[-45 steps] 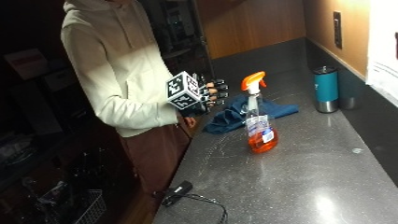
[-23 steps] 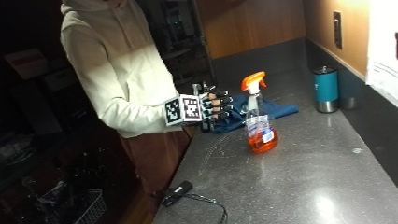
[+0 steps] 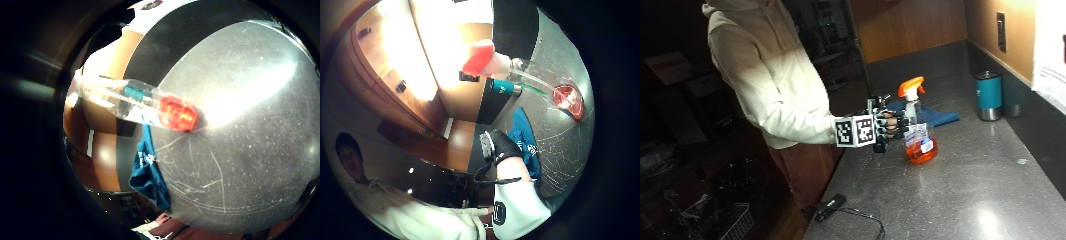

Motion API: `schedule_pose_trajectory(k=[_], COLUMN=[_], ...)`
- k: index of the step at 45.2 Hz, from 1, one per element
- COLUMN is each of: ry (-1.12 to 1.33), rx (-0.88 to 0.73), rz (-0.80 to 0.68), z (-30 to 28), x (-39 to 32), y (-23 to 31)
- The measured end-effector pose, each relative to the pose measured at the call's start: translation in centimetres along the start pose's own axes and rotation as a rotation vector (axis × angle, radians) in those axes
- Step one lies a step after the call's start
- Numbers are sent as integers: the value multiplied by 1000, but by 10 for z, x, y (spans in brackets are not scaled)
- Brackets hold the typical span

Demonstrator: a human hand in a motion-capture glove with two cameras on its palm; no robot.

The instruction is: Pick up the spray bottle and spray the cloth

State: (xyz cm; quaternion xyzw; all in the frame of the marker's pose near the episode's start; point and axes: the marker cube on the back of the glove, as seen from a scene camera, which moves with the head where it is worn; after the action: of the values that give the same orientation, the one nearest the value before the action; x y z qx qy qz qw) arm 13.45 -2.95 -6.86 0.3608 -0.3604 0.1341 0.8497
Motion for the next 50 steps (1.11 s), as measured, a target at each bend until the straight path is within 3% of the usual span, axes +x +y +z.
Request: schedule_pose_trajectory(k=[50], ry=[37], rx=[-95], rz=[92], z=[55], x=[-4], y=[-69])
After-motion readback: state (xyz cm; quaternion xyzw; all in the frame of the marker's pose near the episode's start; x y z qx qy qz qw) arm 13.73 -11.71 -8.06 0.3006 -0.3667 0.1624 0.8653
